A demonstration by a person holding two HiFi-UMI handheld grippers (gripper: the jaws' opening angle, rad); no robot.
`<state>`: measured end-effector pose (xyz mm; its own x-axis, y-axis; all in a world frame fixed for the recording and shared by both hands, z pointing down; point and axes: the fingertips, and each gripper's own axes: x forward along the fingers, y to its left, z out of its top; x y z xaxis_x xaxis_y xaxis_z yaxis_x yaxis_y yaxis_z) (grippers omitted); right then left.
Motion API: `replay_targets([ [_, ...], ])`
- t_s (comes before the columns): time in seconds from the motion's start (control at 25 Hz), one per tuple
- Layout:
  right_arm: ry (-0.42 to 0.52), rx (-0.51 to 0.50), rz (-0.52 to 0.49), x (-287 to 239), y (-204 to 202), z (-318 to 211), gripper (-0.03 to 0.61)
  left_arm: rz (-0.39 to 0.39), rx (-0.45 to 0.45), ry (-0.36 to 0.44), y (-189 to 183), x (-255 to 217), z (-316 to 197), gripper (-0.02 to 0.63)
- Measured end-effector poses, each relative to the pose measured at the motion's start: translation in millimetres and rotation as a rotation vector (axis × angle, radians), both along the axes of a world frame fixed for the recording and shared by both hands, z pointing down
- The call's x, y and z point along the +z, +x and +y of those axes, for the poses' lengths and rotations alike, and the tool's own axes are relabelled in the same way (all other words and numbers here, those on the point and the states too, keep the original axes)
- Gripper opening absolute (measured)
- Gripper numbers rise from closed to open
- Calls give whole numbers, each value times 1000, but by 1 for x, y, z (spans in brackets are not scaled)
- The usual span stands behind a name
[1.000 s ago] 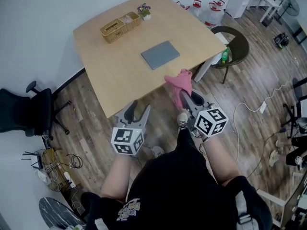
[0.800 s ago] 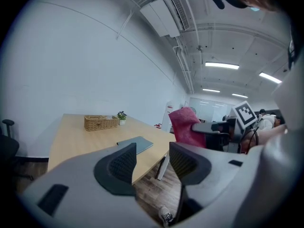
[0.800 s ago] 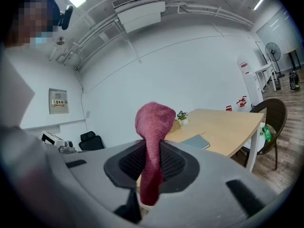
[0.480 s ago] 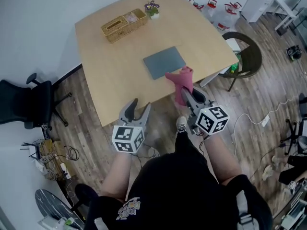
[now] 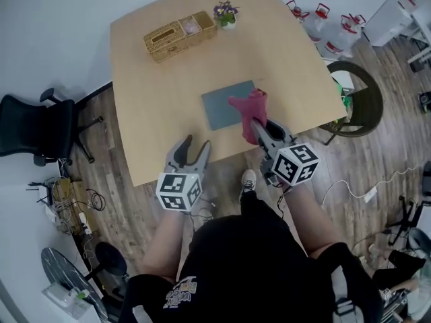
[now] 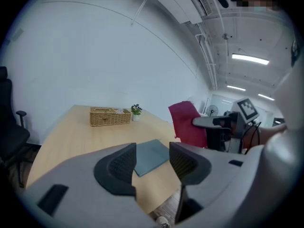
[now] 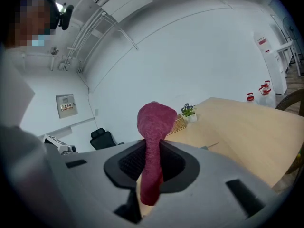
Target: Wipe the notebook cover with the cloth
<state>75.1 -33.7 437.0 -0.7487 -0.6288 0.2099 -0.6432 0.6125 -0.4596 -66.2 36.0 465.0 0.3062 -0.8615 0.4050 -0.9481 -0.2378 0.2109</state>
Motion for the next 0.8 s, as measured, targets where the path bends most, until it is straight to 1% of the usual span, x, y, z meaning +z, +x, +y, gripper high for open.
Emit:
replay_targets([
  [0.24,-8,-99,-10,3,-5,-46,69,-10,-81,-71,10,27,-35,196],
  [0.48,-23,-192,-3,12,-8,-71,69,-24,-146,-125,18,47,-59,196],
  [0.6,-28,-220,3,17,-8,-82,69,-26,-168,-147,20,56,-68,197],
  [0.8,-33,-237,11,21,-11,-92,69,-20,-187,-182,17,70,-78,196],
])
